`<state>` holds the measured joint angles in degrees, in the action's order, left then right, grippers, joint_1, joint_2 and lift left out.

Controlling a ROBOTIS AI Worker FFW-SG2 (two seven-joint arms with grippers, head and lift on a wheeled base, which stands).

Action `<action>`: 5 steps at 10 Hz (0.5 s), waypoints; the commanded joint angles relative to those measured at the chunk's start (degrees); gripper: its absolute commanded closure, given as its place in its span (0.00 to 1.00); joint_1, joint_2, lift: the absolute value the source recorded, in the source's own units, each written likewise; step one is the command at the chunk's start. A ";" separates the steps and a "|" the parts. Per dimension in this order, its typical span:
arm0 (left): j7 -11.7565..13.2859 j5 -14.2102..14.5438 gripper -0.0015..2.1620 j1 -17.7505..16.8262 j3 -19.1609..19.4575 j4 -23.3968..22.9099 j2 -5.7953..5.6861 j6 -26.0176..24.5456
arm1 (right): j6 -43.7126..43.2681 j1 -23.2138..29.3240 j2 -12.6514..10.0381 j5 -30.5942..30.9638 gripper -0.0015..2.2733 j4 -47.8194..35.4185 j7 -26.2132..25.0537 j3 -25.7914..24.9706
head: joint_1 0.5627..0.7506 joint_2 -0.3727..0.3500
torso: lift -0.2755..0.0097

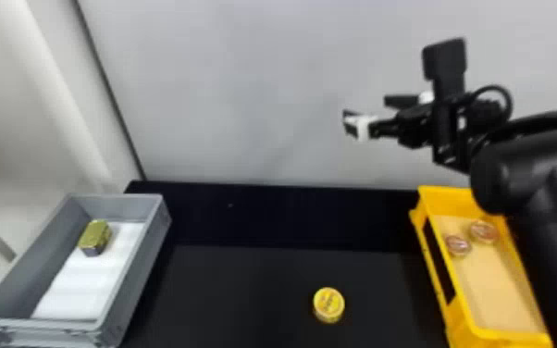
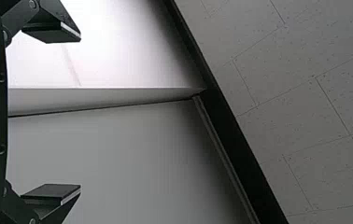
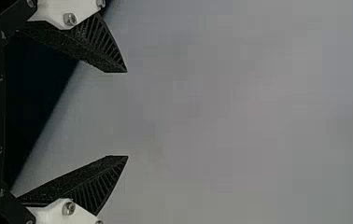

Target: Pick up the round yellow can and place it in the yellow rectangular box

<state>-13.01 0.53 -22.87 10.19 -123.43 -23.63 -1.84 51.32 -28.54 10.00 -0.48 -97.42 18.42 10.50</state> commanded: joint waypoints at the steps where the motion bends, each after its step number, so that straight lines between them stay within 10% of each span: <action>1: 0.00 0.35 0.06 -0.86 -0.87 1.17 1.21 0.79 | 1.18 3.23 -0.69 1.27 0.07 2.76 5.06 1.11 | 0.53 0.59 | 0.93; 5: -0.09 0.71 0.06 -2.27 -1.66 2.84 2.62 1.40 | 1.80 7.36 -0.60 5.93 0.06 7.42 15.70 3.93 | 0.53 0.59 | 0.93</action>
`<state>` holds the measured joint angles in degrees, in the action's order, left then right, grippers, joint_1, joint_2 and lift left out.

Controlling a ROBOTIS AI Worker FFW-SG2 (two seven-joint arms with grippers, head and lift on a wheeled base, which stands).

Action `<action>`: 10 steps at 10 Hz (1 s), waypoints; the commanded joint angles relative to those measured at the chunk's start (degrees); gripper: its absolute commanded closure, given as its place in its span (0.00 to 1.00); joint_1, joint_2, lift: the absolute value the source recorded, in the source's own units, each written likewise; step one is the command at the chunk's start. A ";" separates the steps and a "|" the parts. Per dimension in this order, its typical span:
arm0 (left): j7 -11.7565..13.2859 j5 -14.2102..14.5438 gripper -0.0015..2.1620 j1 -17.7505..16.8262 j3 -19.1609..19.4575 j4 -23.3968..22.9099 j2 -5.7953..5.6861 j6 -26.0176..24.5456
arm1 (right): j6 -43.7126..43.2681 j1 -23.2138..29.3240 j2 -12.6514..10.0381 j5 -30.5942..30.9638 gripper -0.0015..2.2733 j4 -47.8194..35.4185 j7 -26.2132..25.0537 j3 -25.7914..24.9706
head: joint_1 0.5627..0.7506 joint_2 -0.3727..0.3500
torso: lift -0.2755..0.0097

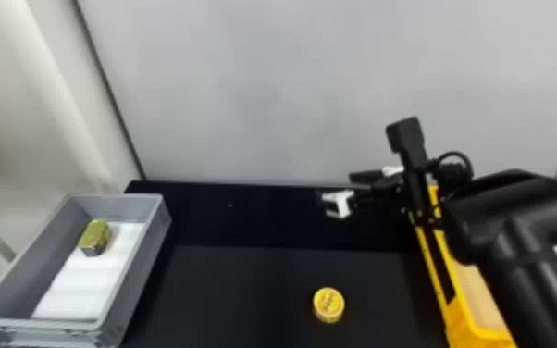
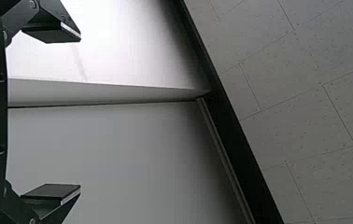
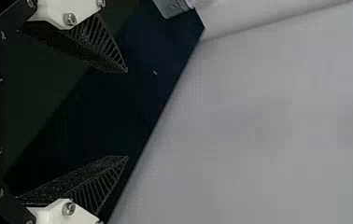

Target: Pick up the round yellow can and place it in the yellow rectangular box

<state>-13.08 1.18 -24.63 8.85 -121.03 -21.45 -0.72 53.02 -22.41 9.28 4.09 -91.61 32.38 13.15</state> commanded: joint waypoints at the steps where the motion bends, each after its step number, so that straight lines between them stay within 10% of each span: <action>1: -0.02 0.05 0.06 -0.78 -0.50 0.80 0.87 0.54 | 0.18 2.20 0.21 2.07 0.06 2.58 2.88 1.80 | 0.53 0.59 | 0.93; 10: -0.20 0.05 0.06 -1.65 -1.20 1.32 2.10 1.51 | -6.95 3.78 0.92 9.02 0.06 17.96 11.67 8.57 | 0.53 0.59 | 0.93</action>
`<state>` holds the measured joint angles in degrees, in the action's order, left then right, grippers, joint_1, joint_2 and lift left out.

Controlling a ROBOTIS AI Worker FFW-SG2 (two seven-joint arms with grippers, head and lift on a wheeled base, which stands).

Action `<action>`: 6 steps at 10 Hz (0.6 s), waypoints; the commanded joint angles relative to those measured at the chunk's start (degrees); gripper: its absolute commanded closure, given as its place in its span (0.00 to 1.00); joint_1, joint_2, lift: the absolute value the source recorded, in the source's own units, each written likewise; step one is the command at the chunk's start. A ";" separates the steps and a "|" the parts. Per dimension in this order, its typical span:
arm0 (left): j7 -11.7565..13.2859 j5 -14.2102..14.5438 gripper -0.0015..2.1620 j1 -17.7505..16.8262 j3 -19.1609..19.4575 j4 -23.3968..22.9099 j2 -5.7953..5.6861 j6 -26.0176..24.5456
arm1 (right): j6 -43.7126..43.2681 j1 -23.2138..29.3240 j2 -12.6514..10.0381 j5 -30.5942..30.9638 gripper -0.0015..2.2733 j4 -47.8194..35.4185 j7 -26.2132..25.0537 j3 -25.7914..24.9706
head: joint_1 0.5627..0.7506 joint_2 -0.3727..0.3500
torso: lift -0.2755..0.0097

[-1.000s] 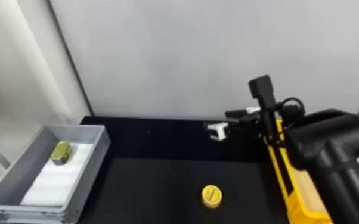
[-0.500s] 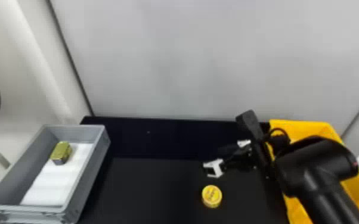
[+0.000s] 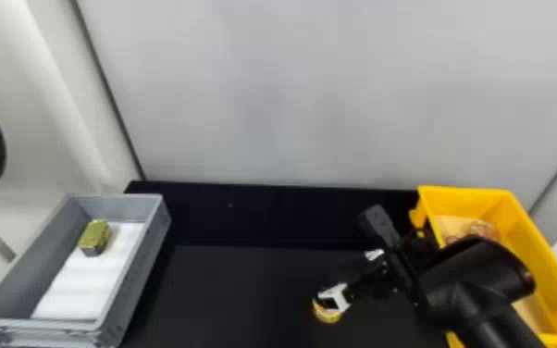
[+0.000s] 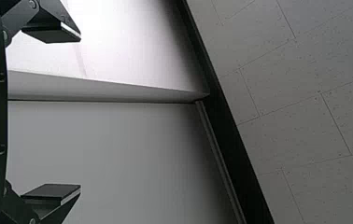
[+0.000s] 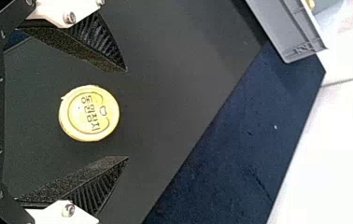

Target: Pick up the round yellow can and place it in the yellow rectangular box

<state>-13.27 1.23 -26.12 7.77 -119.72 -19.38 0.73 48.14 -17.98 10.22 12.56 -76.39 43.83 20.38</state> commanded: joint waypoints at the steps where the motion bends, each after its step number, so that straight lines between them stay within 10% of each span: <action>1: 0.00 0.00 0.06 -0.16 -0.29 0.19 0.04 0.15 | -3.56 -1.36 -0.11 0.72 0.06 4.94 0.31 2.22 | 0.53 0.59 | 0.93; 6: 0.00 0.00 0.06 -0.07 -0.47 0.19 0.13 0.68 | -7.26 -3.03 -0.46 1.07 0.06 10.74 0.31 4.77 | 0.53 0.59 | 0.93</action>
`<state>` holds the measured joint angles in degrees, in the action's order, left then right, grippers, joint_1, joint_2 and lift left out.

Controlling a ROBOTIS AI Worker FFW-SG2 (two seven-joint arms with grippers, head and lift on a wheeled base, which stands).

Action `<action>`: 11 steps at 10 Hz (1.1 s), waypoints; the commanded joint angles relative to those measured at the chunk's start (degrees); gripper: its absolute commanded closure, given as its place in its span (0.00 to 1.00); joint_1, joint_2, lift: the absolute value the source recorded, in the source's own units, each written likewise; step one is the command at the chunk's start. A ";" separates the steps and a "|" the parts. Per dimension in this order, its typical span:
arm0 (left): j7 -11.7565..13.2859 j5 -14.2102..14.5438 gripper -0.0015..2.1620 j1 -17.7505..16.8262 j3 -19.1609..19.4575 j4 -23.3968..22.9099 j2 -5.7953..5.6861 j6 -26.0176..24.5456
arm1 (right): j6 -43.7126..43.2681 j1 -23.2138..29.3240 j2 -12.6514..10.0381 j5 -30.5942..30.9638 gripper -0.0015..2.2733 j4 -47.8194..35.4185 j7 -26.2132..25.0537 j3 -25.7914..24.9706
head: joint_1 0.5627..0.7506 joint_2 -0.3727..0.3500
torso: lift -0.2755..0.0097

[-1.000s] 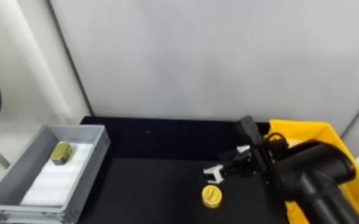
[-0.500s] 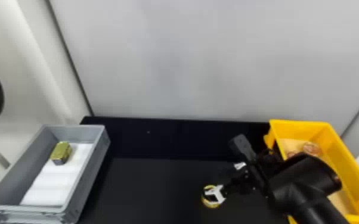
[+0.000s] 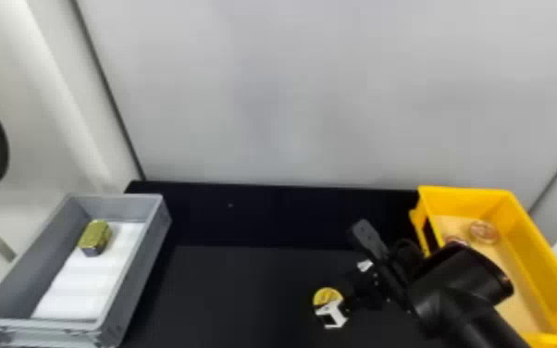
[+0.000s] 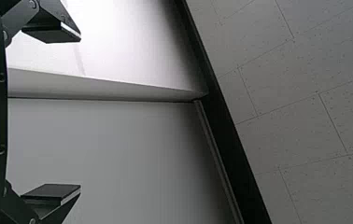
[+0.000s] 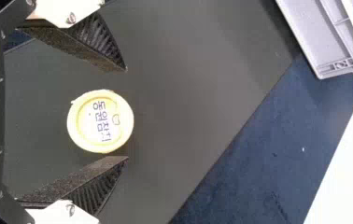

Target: Pick up the round yellow can and place it in the yellow rectangular box

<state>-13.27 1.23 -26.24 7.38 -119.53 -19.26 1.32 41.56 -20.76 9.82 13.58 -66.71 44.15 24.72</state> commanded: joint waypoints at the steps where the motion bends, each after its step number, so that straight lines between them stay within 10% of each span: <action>1: 0.00 0.00 0.06 0.05 -0.08 0.00 0.00 0.17 | -1.11 -0.25 -0.15 0.05 0.06 1.59 -0.01 0.69 | 0.53 0.59 | 0.93; 11: 0.00 0.09 0.06 -0.13 -0.61 0.00 0.18 1.14 | -4.98 -1.66 0.46 1.02 0.06 6.16 0.43 2.01 | 0.53 0.59 | 0.93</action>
<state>-13.27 1.33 -26.28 6.81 -119.53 -19.11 2.37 36.99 -22.42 10.34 14.56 -61.09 44.58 26.65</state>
